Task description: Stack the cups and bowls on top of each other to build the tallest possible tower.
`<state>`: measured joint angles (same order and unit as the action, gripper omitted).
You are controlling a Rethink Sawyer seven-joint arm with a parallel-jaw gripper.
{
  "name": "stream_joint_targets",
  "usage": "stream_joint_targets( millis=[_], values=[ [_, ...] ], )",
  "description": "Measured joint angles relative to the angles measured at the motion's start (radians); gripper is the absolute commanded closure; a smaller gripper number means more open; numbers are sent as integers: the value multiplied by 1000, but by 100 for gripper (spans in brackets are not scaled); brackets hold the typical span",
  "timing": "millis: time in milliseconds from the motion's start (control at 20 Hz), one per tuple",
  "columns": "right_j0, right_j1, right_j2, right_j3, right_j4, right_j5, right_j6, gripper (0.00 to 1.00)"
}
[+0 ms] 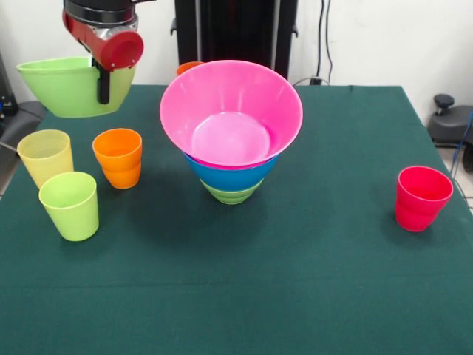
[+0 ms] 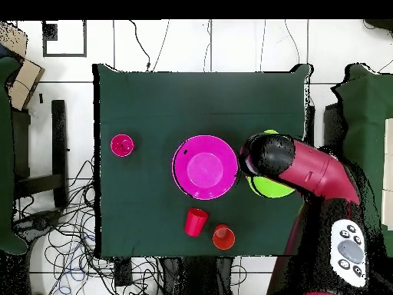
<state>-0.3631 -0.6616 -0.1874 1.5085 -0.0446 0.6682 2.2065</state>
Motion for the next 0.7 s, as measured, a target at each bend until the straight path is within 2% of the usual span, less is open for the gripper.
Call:
stream_joint_targets(
  millis=[700],
  values=[
    [80, 56, -66, -26, 68, 0, 1, 100]
  ],
)
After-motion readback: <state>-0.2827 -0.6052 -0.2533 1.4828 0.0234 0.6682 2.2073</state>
